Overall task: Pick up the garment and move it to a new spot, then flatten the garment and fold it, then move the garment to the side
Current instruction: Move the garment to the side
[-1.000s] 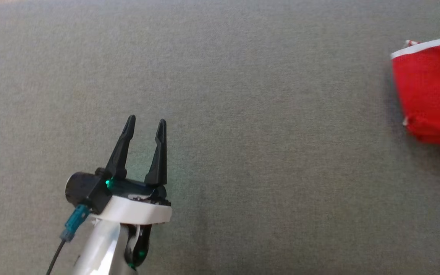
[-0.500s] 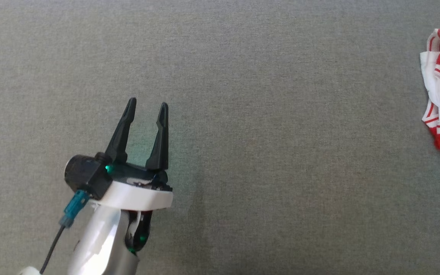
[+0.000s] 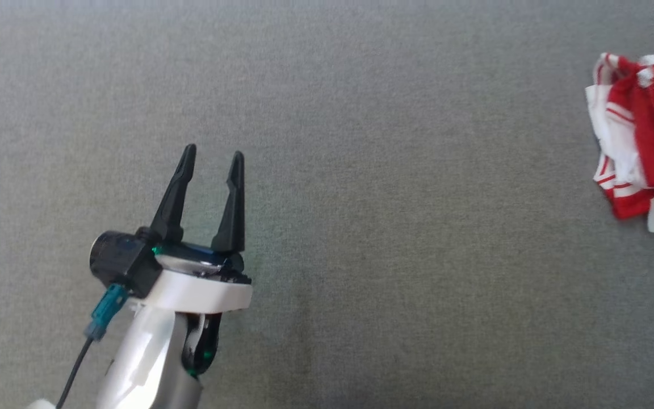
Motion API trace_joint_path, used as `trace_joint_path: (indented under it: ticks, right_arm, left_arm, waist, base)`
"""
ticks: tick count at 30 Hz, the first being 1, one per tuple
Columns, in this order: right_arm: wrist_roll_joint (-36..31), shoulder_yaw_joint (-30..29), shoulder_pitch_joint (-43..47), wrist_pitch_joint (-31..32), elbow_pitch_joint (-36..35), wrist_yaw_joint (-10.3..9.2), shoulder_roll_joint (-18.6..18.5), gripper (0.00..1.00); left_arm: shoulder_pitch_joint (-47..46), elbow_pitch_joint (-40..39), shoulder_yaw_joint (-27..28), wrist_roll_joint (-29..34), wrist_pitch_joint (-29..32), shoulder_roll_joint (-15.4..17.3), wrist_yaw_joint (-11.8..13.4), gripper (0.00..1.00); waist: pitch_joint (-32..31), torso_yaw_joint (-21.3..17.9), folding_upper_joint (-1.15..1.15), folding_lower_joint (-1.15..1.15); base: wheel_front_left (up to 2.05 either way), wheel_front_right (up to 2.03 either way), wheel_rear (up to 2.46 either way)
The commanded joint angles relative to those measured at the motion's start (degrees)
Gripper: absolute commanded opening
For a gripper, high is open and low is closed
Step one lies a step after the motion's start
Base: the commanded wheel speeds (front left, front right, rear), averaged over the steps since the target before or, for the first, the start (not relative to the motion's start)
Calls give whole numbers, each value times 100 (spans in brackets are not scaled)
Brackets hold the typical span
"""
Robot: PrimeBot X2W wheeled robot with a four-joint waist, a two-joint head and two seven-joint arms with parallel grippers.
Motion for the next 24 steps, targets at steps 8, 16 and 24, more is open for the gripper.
trace_joint_path:
  ticks: [8,16,24]
  right_arm:
    - [-327,-921,220,-648,-1089,-4,1298,100]
    - [-123,-1166,1057,-1140,-2079,-4,2756,100]
    - [74,-1099,2037,-1619,-2386,-4,3804,100]
  left_arm:
    - [258,-339,484,128,-29,39,9,100]
    - [608,-441,628,109,-29,39,9,100]
    - [915,-287,591,-67,-29,39,9,100]
  waist:
    - [-655,-245,0,0]
    - [-1127,-313,0,0]
    - [-1346,-254,0,0]
  base:
    - [0,0,0]
    - [0,0,0]
    - [0,0,0]
